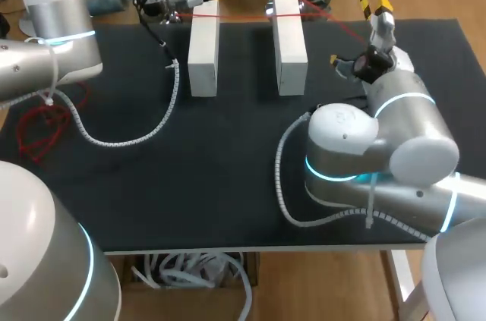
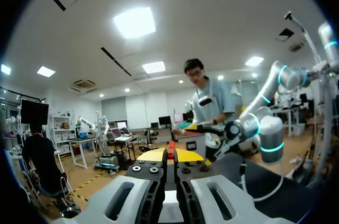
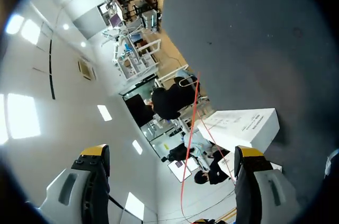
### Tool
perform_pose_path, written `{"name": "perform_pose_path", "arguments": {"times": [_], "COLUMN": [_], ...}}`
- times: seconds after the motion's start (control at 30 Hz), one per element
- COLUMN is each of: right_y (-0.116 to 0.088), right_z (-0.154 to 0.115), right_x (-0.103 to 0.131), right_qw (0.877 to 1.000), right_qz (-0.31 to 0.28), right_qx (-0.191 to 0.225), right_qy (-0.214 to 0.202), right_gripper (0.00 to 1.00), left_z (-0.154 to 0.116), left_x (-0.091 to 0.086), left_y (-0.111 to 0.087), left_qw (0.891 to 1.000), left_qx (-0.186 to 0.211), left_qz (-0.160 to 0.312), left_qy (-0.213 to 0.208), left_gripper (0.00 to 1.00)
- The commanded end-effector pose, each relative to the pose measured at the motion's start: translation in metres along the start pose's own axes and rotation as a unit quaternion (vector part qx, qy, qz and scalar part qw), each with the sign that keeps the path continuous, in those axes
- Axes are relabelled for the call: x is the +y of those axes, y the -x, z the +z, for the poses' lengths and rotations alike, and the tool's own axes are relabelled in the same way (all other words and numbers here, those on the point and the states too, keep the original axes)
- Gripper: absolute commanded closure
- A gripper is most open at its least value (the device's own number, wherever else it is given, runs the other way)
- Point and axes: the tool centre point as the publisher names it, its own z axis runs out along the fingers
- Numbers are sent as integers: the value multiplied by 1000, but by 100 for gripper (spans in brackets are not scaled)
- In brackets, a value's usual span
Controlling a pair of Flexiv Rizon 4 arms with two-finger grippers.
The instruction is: Grab the tape and strap the tape.
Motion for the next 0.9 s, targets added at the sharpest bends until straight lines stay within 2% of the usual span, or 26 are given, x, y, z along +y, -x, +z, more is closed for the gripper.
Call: {"name": "perform_pose_path", "arguments": {"times": [0.03,0.3,0.6,0.7,0.83,0.9], "right_y": [10,11,-4,-8,-11,-12], "right_z": [14,35,59,62,62,63], "right_x": [-14,-15,-13,-9,0,3], "right_qw": [999,998,997,997,997,997], "right_qz": [0,-4,6,4,-7,-11], "right_qx": [30,37,44,46,48,48], "right_qy": [30,49,64,64,58,56], "right_gripper": [0,0,0,9,8,11], "left_z": [0,0,0,0,0,0], "left_x": [0,0,0,0,0,0], "left_y": [1,1,1,1,1,1], "left_qw": [1000,1000,1000,1000,1000,1000], "left_qx": [1,1,1,1,1,1], "left_qz": [0,0,0,0,0,0], "left_qy": [0,0,0,0,0,0], "left_gripper": [100,100,100,100,100,100]}}
